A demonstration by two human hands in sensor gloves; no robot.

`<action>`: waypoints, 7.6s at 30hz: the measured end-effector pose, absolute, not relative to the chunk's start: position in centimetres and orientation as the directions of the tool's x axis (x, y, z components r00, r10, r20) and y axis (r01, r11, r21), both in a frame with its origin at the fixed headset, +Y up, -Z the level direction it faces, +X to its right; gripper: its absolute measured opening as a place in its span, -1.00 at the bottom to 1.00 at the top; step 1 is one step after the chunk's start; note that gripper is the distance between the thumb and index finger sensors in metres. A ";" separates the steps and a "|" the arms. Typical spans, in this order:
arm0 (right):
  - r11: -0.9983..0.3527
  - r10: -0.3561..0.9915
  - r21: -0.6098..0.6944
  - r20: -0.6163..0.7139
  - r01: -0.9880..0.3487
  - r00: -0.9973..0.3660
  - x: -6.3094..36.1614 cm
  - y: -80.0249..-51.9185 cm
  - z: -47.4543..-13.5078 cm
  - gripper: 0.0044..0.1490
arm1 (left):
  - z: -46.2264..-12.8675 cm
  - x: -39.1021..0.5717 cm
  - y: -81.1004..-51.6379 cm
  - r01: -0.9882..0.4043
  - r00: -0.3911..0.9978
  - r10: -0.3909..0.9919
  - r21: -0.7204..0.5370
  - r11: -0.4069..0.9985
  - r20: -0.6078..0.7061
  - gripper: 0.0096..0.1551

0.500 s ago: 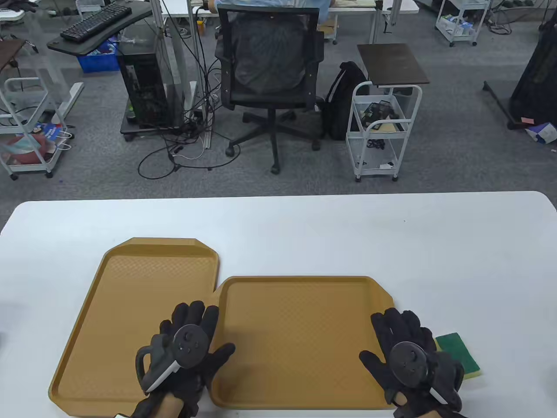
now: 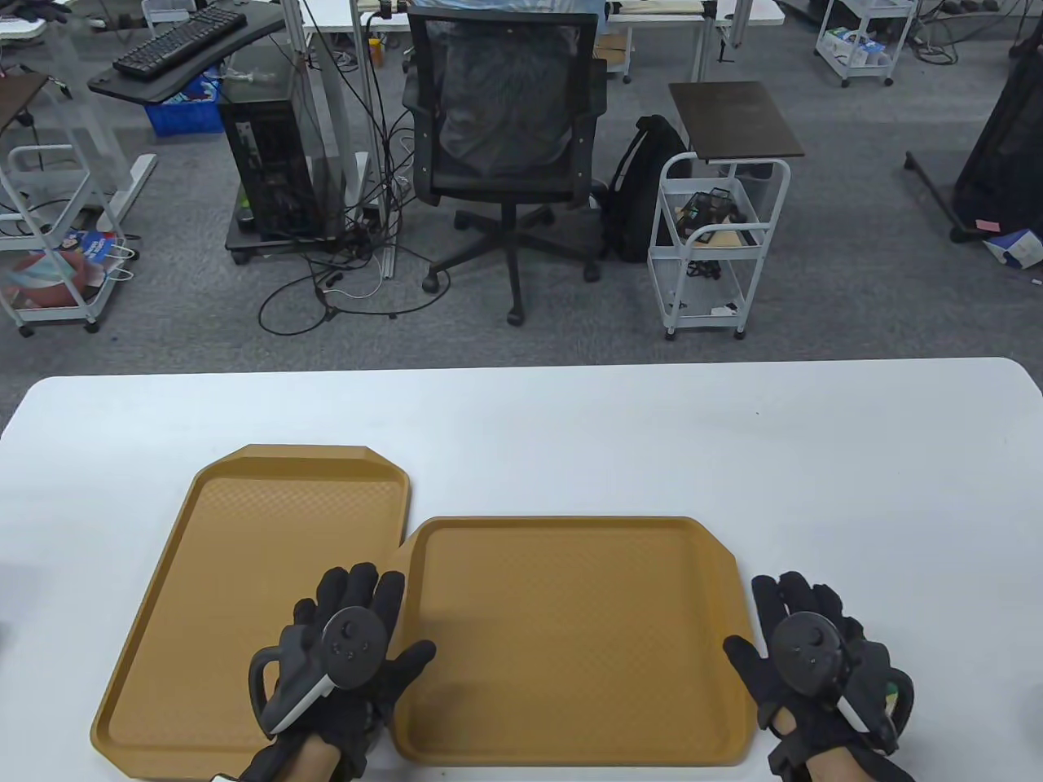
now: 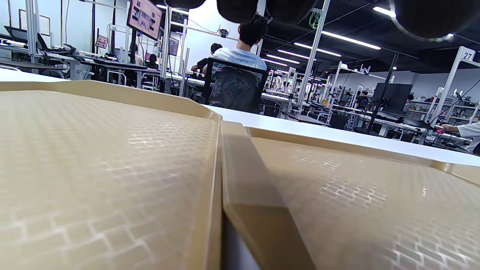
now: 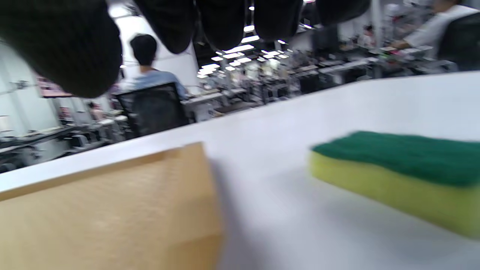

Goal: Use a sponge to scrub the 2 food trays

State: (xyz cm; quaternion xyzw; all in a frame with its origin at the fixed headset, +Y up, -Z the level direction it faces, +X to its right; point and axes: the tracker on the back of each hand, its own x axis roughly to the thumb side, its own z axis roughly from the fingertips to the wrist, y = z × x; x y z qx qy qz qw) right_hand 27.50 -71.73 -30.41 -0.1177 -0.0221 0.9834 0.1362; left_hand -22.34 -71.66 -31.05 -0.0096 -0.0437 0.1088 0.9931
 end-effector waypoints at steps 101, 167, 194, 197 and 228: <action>-0.920 0.360 0.178 0.041 -0.348 -0.932 -4.4 -76.8 -46.1 -0.26 | -33.8 -25.2 -76.8 -0.506 0.854 0.412 -0.321 0.801 -0.318 -0.14; -0.878 0.232 0.472 0.286 -0.074 -0.930 1.0 -76.4 -31.9 0.00 | -33.8 -25.3 -77.0 -0.497 0.860 0.406 -0.330 0.802 -0.308 -0.15; -0.946 0.015 0.324 0.095 0.017 -0.995 17.6 -75.3 -29.5 -0.08 | -33.8 -25.1 -77.1 -0.484 0.866 0.389 -0.324 0.813 -0.314 -0.15; -0.954 -0.039 0.294 0.094 0.065 -0.995 17.3 -75.3 -29.2 -0.11 | -33.8 -25.1 -77.1 -0.483 0.866 0.389 -0.324 0.813 -0.315 -0.15; -0.986 -0.014 0.168 -0.140 -0.010 -0.990 13.3 -76.0 -41.5 -0.23 | -33.9 -24.9 -77.1 -0.465 0.878 0.376 -0.340 0.818 -0.296 -0.15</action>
